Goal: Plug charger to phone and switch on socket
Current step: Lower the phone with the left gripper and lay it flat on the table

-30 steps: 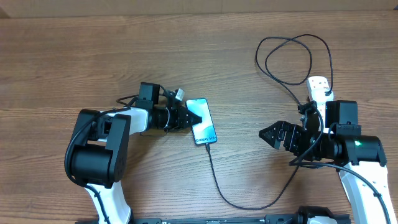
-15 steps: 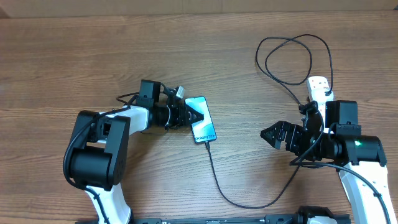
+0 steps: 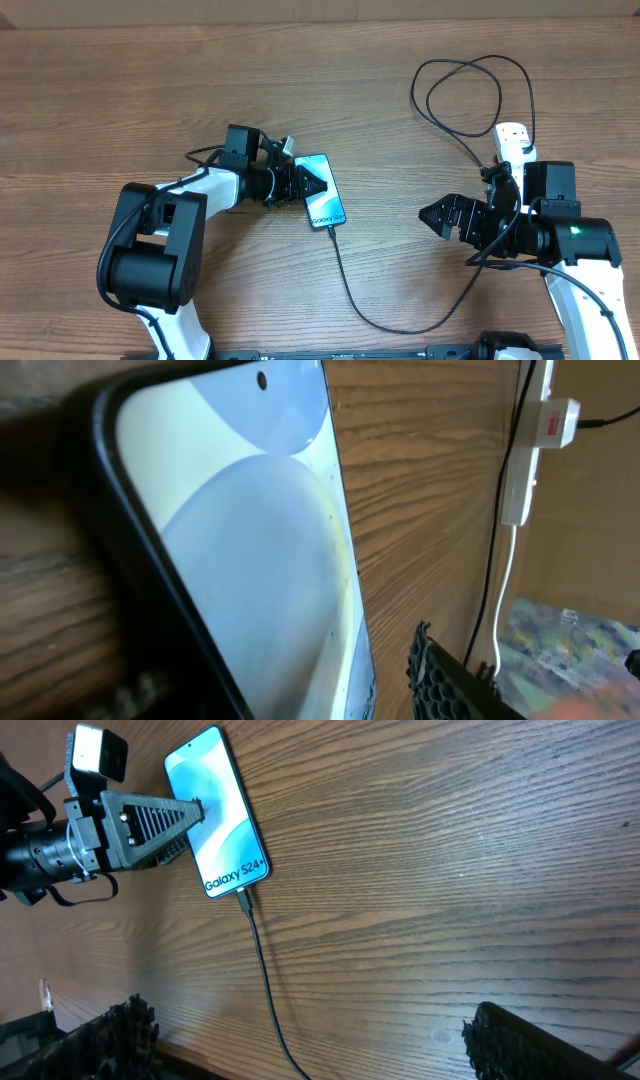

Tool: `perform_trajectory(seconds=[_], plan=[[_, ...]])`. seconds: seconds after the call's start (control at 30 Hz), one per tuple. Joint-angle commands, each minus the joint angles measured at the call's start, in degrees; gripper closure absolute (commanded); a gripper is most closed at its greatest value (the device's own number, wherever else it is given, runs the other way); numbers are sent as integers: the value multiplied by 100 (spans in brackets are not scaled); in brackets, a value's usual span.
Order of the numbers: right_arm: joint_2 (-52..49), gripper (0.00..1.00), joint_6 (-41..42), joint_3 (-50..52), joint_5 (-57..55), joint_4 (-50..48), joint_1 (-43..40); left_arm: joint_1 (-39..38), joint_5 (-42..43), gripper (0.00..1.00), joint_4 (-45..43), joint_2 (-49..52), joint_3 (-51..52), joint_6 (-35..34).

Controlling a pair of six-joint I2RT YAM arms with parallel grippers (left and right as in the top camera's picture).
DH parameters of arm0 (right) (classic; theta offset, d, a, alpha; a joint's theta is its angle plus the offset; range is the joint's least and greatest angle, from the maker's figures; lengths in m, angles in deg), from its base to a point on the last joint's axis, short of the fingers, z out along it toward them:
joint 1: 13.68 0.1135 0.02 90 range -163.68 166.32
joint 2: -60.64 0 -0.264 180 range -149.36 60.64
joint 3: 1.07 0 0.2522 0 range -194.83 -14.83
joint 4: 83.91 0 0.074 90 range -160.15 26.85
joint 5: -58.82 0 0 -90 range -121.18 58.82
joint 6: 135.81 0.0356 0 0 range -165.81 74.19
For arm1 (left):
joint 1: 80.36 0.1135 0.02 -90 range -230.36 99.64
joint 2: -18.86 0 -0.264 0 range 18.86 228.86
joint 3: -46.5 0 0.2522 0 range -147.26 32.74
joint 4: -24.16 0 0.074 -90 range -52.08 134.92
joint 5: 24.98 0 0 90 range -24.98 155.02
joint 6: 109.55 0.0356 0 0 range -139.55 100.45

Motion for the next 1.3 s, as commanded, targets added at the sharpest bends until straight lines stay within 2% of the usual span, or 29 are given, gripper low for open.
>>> perform_trajectory(seconds=[0.0, 0.2, 0.4, 0.6, 1.03, 1.27], plan=[[9, 0, -50, -94, -55, -57, -15, -57, -1786, 53, 205, 446, 269, 101], [9, 0, -50, -94, -52, -142, -15, -393, -1843, 52, 232, 446, 269, 417], [9, 0, -50, -94, -52, -140, -15, -531, -2522, 51, 310, 446, 269, 389], [9, 0, -50, -94, -52, -140, -15, -529, -2846, 50, 481, 446, 269, 387], [9, 0, -50, -94, -52, -136, -15, -525, -2855, 48, 483, 446, 269, 131], [9, 0, -50, -94, -52, -136, -15, -525, -3163, 48, 647, 446, 269, -258]])
